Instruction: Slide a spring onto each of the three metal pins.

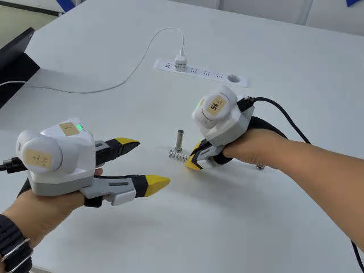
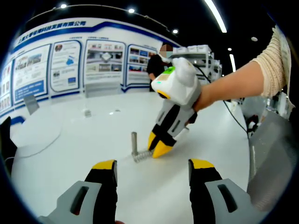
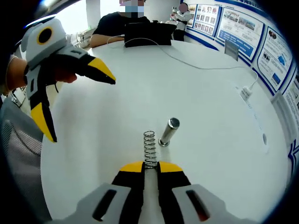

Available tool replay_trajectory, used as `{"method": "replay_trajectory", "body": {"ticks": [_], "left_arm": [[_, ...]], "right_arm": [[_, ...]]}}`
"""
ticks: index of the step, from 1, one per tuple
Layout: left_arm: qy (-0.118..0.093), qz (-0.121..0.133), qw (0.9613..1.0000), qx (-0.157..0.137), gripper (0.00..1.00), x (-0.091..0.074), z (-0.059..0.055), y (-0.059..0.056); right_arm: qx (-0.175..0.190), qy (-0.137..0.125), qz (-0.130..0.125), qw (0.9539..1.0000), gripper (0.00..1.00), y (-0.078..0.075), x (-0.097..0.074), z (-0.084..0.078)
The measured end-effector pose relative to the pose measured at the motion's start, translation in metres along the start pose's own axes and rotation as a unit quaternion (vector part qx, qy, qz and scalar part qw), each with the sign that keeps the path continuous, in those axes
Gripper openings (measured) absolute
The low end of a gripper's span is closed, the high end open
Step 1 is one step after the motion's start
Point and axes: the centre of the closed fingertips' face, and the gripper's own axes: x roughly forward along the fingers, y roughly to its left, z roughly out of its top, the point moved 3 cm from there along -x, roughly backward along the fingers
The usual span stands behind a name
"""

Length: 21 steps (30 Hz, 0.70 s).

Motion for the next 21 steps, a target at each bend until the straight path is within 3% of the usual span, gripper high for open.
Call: {"method": "replay_trajectory", "body": {"ticks": [5, 11, 21], "left_arm": [[0.003, -0.001, 1.0, 0.002, 0.62, 0.0, -0.001, 0.0], [0.008, -0.005, 0.9999, 0.006, 0.62, 0.002, -0.004, -0.003], [0.026, -0.036, 0.9983, 0.038, 0.55, 0.011, -0.01, -0.02]], "right_arm": [[-0.01, -0.006, 0.002, 0.9999, 0.11, 0.007, -0.006, 0.005], [-0.048, 0.001, 0.008, 0.9988, 0.11, 0.02, -0.016, 0.006], [-0.077, -0.004, 0.041, 0.9962, 0.11, 0.041, -0.046, 0.007]]}}
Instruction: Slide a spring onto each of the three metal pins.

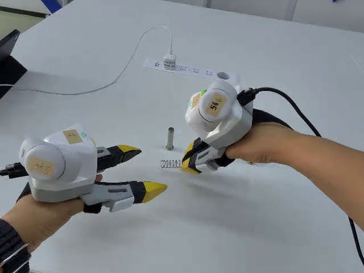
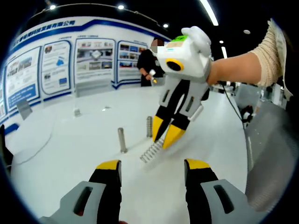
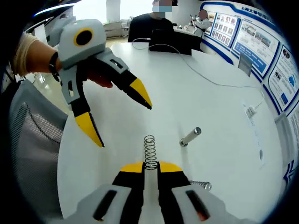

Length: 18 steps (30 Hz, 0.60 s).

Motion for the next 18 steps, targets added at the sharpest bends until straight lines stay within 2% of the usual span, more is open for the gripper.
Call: {"method": "replay_trajectory", "body": {"ticks": [1, 6, 10, 12, 18], "left_arm": [[0.002, -0.004, 0.9999, 0.009, 0.53, 0.001, 0.0, -0.002], [0.012, -0.02, 0.9985, 0.049, 0.46, 0.005, 0.001, -0.01], [0.02, -0.031, 0.9972, 0.065, 0.39, 0.006, 0.0, -0.015], [0.025, -0.034, 0.9953, 0.087, 0.35, 0.007, -0.001, -0.017], [0.031, -0.043, 0.9917, 0.117, 0.25, 0.009, -0.007, -0.019]], "right_arm": [[-0.002, 0.001, 0.01, 0.9999, 0.11, 0.005, -0.003, 0.001], [-0.019, 0.008, 0.023, 0.9995, 0.11, 0.016, -0.01, 0.002], [-0.024, 0.011, 0.032, 0.9991, 0.11, 0.022, -0.011, 0.004], [-0.026, 0.014, 0.038, 0.9988, 0.11, 0.025, -0.01, 0.004], [-0.026, 0.017, 0.054, 0.998, 0.11, 0.033, -0.011, 0.006]]}}
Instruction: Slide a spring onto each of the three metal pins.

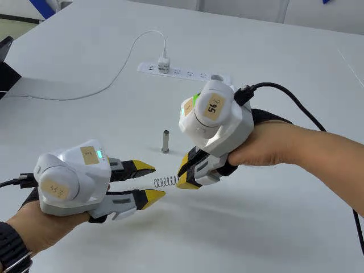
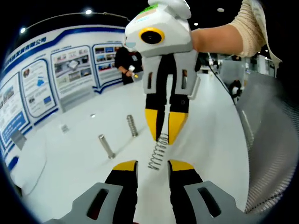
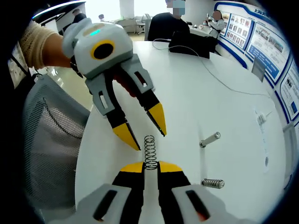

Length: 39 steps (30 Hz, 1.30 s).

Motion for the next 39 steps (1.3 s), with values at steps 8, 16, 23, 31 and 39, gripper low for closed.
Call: {"method": "replay_trajectory", "body": {"ticks": [8, 16, 23, 31, 39], "left_arm": [[-0.001, -0.006, 0.9998, 0.017, 0.13, 0.002, 0.001, -0.004], [-0.017, 0.001, 0.9998, -0.011, 0.12, 0.001, 0.006, 0.001], [-0.028, 0.004, 0.999, -0.033, 0.11, 0.001, 0.009, 0.0], [-0.032, 0.003, 0.9987, -0.04, 0.11, 0.005, 0.013, -0.002], [-0.036, 0.003, 0.9985, -0.042, 0.12, 0.008, 0.015, -0.002]], "right_arm": [[-0.004, -0.014, 0.0, 0.9999, 0.11, 0.005, -0.008, 0.011], [-0.003, -0.052, -0.016, 0.9985, 0.11, 0.003, -0.019, 0.026], [-0.004, -0.077, -0.024, 0.9968, 0.11, 0.003, -0.022, 0.037], [-0.006, -0.087, -0.024, 0.9959, 0.11, 0.004, -0.022, 0.044], [-0.011, -0.084, -0.026, 0.9961, 0.11, 0.003, -0.021, 0.047]]}}
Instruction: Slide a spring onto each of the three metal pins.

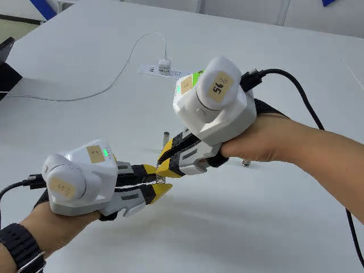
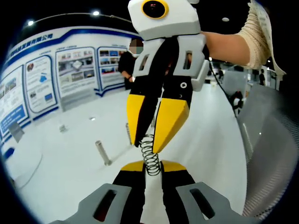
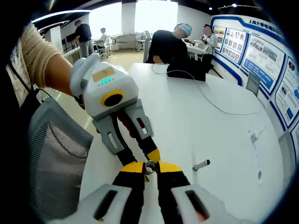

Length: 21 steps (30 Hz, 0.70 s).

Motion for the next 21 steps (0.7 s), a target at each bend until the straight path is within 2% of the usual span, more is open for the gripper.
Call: {"method": "replay_trajectory", "body": {"ticks": [5, 13, 21], "left_arm": [[-0.004, 0.0, 0.9999, -0.016, 0.21, 0.0, 0.001, 0.001], [-0.01, 0.012, 0.9992, -0.037, 0.28, -0.006, -0.002, 0.007], [-0.013, 0.036, 0.9977, -0.056, 0.38, -0.015, -0.007, 0.017]], "right_arm": [[0.0, 0.003, 0.0, 1.0, 0.11, -0.002, 0.0, -0.001], [-0.001, 0.008, -0.005, 1.0, 0.11, -0.005, -0.002, -0.001], [0.005, 0.01, -0.021, 0.9997, 0.11, -0.021, -0.007, -0.002]]}}
